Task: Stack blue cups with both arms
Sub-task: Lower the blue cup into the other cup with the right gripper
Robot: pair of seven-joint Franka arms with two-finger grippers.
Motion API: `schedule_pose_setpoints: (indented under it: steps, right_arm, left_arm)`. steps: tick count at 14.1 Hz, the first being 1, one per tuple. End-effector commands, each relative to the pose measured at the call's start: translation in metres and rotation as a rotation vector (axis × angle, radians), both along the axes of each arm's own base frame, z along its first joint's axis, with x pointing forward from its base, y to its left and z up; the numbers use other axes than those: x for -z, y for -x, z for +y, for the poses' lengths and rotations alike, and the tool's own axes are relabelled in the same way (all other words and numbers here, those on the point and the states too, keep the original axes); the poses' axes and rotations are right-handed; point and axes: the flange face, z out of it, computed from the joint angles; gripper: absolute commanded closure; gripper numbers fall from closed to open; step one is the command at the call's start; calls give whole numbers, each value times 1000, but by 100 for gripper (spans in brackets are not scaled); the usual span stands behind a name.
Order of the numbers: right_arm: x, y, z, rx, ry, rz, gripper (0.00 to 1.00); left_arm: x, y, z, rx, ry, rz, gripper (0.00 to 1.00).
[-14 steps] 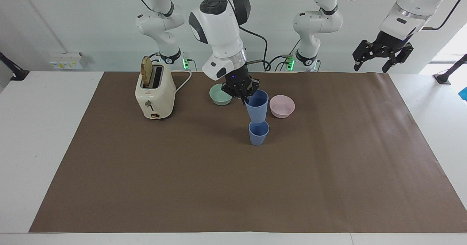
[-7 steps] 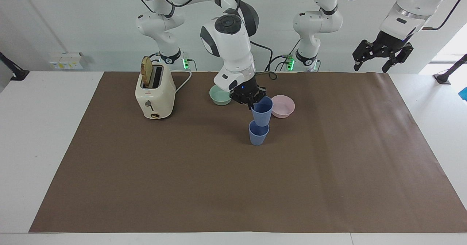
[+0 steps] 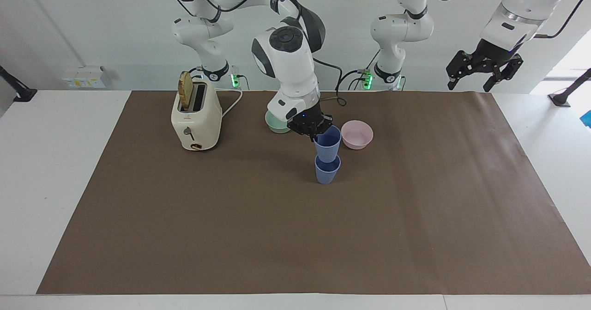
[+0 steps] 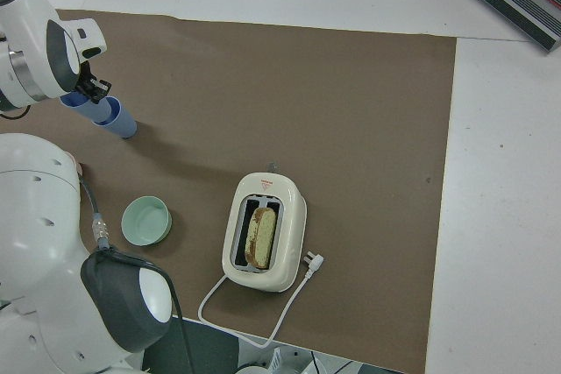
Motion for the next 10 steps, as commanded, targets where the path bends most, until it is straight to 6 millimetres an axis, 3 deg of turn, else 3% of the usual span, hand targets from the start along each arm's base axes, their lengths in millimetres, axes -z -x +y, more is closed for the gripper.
schedule_pose_setpoints:
  steps: [1,10]
  right_arm:
    - [2,1,-4,-20,1,2,100]
    - [18,-5,-1,-21,-6,-16,100]
  left_arm:
    - [-4,3,1,7,3,-12,0]
    - [-4,3,1,7,3,-12,0]
